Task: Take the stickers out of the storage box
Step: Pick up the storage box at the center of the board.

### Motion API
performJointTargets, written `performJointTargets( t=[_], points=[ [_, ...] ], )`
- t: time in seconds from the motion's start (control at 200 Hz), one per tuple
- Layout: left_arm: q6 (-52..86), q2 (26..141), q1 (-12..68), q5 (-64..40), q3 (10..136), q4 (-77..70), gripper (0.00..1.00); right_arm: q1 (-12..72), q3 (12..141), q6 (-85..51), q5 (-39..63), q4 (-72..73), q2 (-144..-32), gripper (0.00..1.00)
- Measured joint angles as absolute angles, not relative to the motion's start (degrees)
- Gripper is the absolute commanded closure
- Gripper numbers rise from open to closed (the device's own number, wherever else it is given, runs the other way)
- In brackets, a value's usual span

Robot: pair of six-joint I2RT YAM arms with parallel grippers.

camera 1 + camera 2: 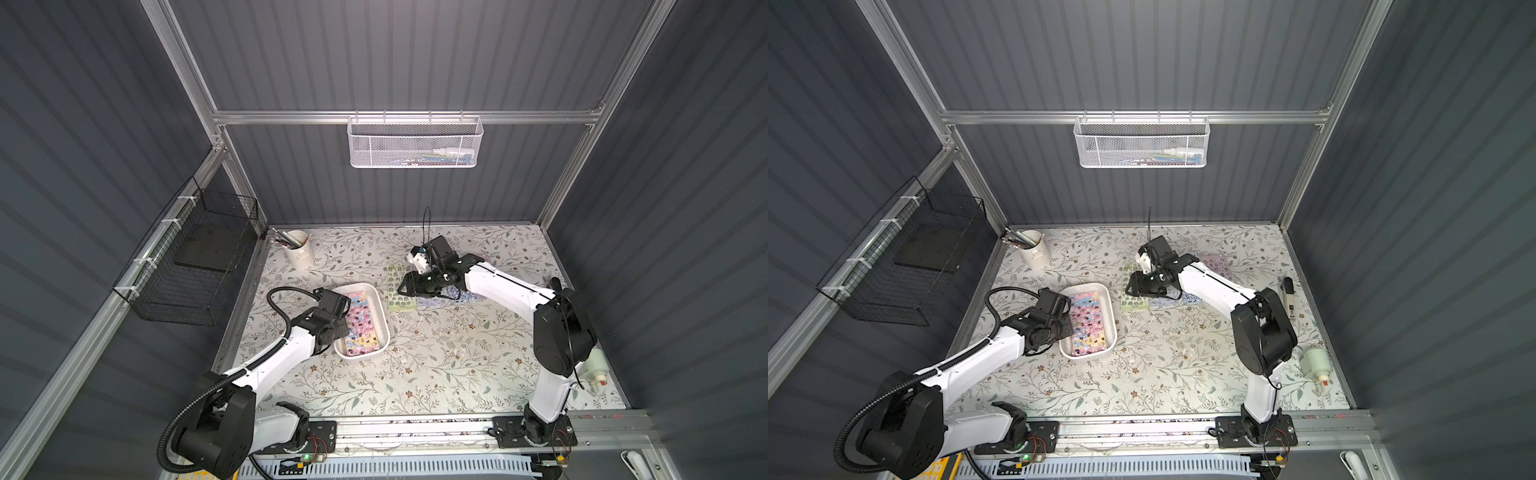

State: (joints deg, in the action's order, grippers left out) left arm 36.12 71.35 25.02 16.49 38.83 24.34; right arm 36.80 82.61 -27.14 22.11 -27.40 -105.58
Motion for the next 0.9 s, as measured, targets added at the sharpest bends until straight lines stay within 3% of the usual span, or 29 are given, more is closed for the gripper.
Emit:
performJointTargets(
  t=[0.29,0.725,0.9],
  points=[
    [36.99,69.67,25.19,15.84,40.77,25.5,1.0,43.94,86.94,-24.91,15.57,-32.21,-106.04,0.42],
    [38.63,66.57,25.85,15.77,40.93,25.91,1.0,46.17,90.7,-25.45,13.63,-33.17,-115.98,0.54],
    [39.11,65.56,25.96,15.07,40.93,25.58,1.0,47.42,91.18,-25.78,13.5,-33.04,-117.21,0.67]
  ],
)
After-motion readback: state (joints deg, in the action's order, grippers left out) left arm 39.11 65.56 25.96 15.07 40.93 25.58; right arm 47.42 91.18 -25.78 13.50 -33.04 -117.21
